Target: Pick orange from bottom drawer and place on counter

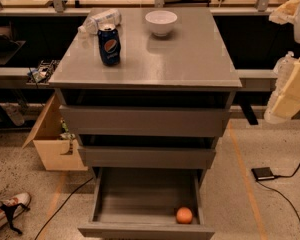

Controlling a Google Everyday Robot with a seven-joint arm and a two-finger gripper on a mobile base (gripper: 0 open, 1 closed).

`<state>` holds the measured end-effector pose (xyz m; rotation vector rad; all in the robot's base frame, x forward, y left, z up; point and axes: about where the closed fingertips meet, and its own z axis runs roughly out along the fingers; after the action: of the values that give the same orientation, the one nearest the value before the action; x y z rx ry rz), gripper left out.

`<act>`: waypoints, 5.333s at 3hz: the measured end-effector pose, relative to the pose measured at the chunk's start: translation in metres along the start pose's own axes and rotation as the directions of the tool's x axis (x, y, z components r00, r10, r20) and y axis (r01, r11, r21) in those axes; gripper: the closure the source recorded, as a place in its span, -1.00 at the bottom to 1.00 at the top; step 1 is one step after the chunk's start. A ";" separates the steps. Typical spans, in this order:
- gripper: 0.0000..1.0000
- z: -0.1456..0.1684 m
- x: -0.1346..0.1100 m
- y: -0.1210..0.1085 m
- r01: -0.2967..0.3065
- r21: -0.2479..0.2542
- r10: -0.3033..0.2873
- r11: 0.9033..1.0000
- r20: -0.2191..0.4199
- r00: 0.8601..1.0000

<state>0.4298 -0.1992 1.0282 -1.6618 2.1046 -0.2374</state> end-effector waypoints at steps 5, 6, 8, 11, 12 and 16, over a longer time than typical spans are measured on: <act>-1.00 0.196 0.014 0.144 -0.205 -0.258 0.226 0.944 0.054 0.973; -1.00 0.201 0.015 0.146 -0.212 -0.260 0.230 0.942 0.042 0.972; -1.00 0.333 0.032 0.172 -0.301 -0.324 0.303 0.897 -0.046 0.952; -1.00 0.490 0.067 0.205 -0.427 -0.369 0.433 0.826 -0.069 0.899; -1.00 0.512 0.066 0.207 -0.397 -0.400 0.417 0.826 -0.041 0.908; -1.00 0.671 0.064 0.227 -0.407 -0.471 0.470 0.783 0.020 0.882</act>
Offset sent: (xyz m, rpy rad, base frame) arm -0.0187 0.0262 -0.1245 0.0699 0.1945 -0.0375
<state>0.5163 -0.1093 0.3278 -1.2903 2.4896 0.5480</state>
